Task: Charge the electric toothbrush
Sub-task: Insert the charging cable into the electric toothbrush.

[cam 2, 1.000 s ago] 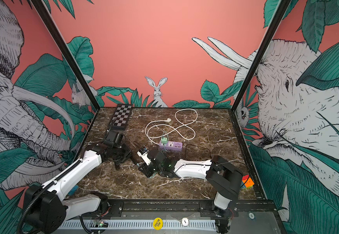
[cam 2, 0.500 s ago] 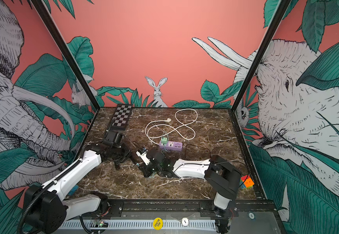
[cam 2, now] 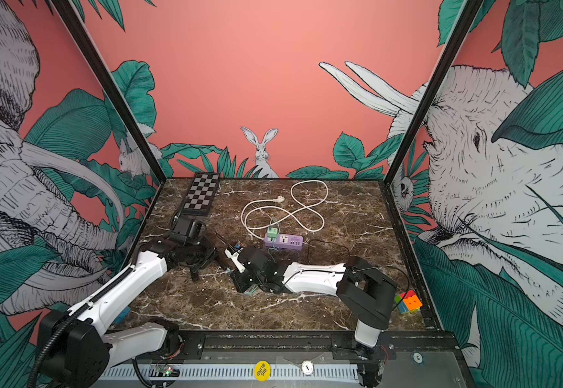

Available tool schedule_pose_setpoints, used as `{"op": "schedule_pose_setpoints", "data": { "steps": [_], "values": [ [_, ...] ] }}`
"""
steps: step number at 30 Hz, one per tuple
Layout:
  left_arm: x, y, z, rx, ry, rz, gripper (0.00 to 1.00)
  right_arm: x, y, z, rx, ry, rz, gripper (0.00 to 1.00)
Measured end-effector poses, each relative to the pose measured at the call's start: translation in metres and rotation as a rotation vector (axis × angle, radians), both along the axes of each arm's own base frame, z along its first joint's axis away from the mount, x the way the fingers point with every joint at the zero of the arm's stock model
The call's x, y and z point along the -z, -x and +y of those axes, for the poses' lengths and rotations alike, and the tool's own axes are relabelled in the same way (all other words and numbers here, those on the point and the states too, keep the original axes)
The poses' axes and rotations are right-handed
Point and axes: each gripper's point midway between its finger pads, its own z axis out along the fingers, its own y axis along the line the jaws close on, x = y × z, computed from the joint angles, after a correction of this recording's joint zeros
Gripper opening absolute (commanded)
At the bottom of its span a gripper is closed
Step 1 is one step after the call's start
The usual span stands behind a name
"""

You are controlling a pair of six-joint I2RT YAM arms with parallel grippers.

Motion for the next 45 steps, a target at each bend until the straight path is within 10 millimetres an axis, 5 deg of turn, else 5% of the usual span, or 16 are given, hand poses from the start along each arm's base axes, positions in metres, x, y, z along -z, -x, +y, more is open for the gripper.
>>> {"op": "schedule_pose_setpoints", "data": {
  "steps": [45],
  "values": [
    [-0.005,-0.008,-0.003,-0.031,0.021,-0.065,0.00,0.006,-0.016,-0.002,0.015,0.103,-0.080,0.00]
  ]
}}
